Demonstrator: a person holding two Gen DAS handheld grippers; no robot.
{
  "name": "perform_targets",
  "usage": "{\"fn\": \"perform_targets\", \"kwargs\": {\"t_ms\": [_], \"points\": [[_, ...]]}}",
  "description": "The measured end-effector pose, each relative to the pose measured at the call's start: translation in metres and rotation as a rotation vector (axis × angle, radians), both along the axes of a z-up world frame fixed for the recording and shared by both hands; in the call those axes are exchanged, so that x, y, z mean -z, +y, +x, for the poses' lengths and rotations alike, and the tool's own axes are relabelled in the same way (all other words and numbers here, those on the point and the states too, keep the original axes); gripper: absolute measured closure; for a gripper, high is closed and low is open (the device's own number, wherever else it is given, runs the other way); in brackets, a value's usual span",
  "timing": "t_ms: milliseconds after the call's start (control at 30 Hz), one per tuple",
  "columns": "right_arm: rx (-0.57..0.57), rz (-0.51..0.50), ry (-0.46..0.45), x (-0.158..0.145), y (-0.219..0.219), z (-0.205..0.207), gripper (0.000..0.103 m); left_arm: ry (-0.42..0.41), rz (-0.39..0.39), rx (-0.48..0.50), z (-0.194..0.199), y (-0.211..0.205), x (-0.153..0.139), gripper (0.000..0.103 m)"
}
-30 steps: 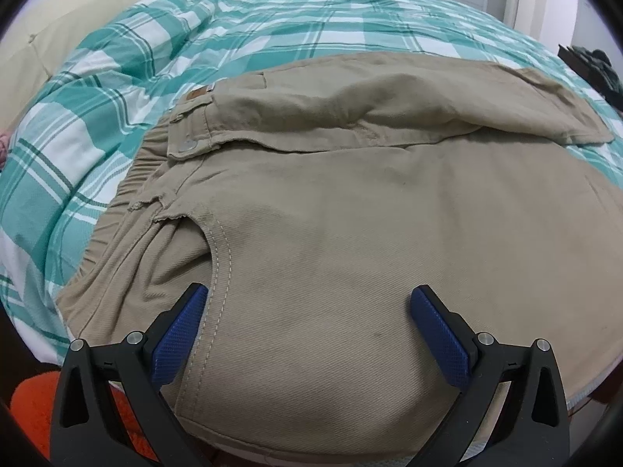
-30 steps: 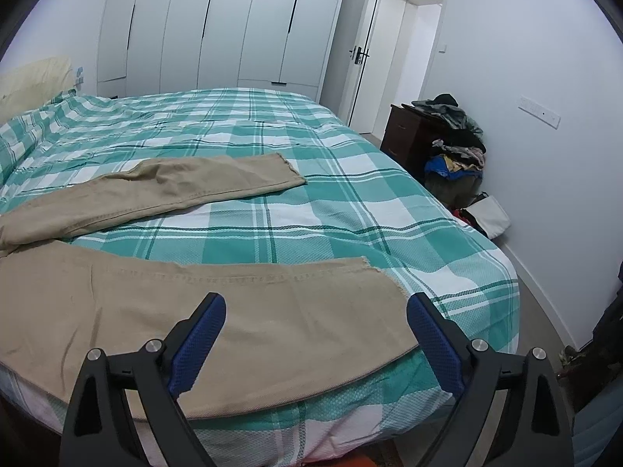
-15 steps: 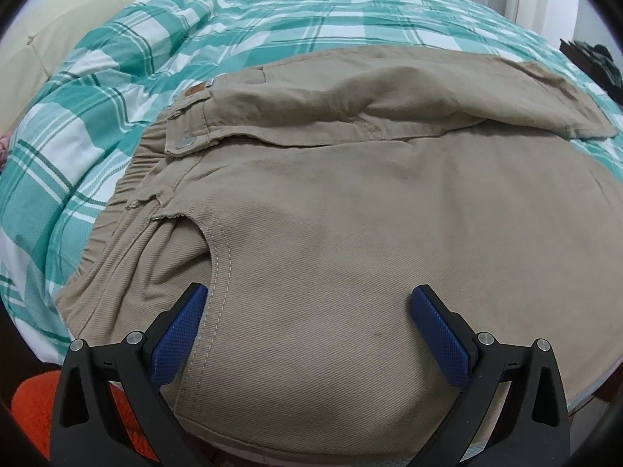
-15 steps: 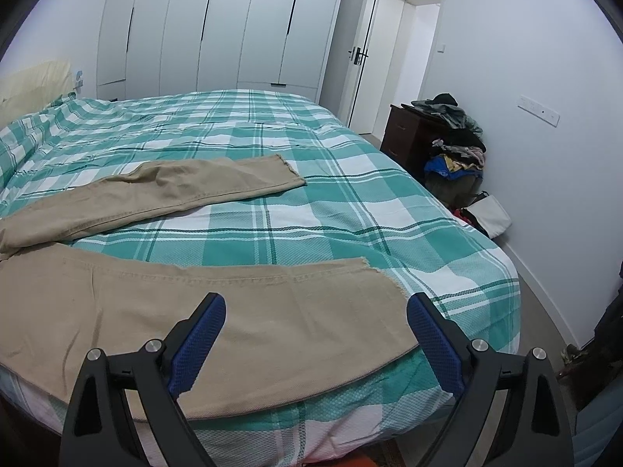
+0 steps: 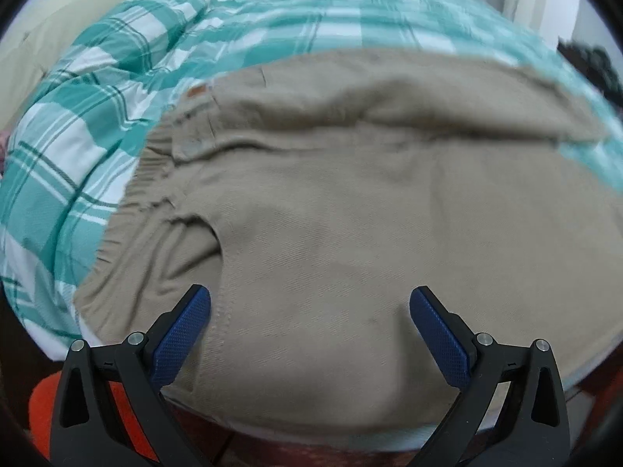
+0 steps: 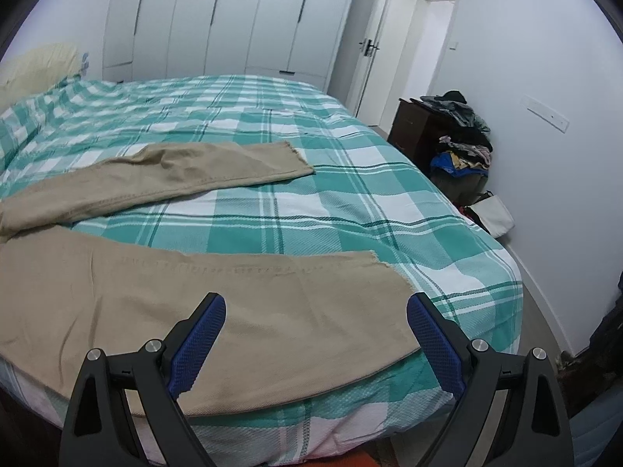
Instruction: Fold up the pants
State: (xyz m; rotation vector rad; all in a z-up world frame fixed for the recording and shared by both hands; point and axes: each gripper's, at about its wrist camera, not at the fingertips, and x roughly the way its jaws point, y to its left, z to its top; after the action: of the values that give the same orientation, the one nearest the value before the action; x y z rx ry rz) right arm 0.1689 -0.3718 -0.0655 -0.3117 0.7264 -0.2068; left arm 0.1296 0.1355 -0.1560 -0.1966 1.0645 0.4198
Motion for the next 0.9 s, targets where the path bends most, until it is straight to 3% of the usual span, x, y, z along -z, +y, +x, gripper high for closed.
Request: {"fn": "perform_targets", "kwargs": {"t_ms": [100, 267, 367, 433, 533, 567, 600, 767, 833, 900], "points": [[-0.055, 0.053, 0.059, -0.003, 0.011, 0.005, 0.009, -0.126, -0.091, 0.040, 0.020, 0.004, -0.042, 0.001], [-0.184, 0.328, 0.177, -0.005, 0.048, 0.039, 0.009, -0.231, -0.092, 0.069, 0.107, 0.008, -0.071, 0.001], [-0.267, 0.433, 0.215, -0.005, 0.091, 0.076, 0.009, -0.225, -0.044, 0.054, 0.165, 0.011, -0.046, 0.001], [-0.331, 0.469, 0.234, -0.003, 0.125, 0.101, 0.009, -0.148, 0.004, 0.040, 0.203, 0.014, -0.003, 0.001], [-0.429, 0.495, 0.273, 0.008, 0.182, 0.146, 0.009, -0.004, 0.006, 0.051, 0.218, 0.020, 0.063, 0.001], [-0.467, 0.501, 0.293, 0.016, 0.204, 0.163, 0.009, -0.034, 0.001, 0.064, 0.211, 0.021, 0.074, 0.001], [-0.499, 0.505, 0.309, 0.022, 0.220, 0.176, 0.009, -0.091, 0.001, 0.062, 0.202, 0.022, 0.074, 0.001], [-0.743, 0.524, 0.480, 0.086, 0.312, 0.231, 0.009, -0.110, 0.007, 0.064, 0.198, 0.024, 0.076, 0.001], [-0.799, 0.518, 0.568, 0.115, 0.326, 0.249, 0.009, -0.120, 0.011, 0.064, 0.197, 0.025, 0.078, 0.001], [-0.800, 0.431, 0.583, 0.138, 0.317, 0.284, 0.010, -0.131, 0.006, 0.064, 0.197, 0.027, 0.078, 0.001]]}}
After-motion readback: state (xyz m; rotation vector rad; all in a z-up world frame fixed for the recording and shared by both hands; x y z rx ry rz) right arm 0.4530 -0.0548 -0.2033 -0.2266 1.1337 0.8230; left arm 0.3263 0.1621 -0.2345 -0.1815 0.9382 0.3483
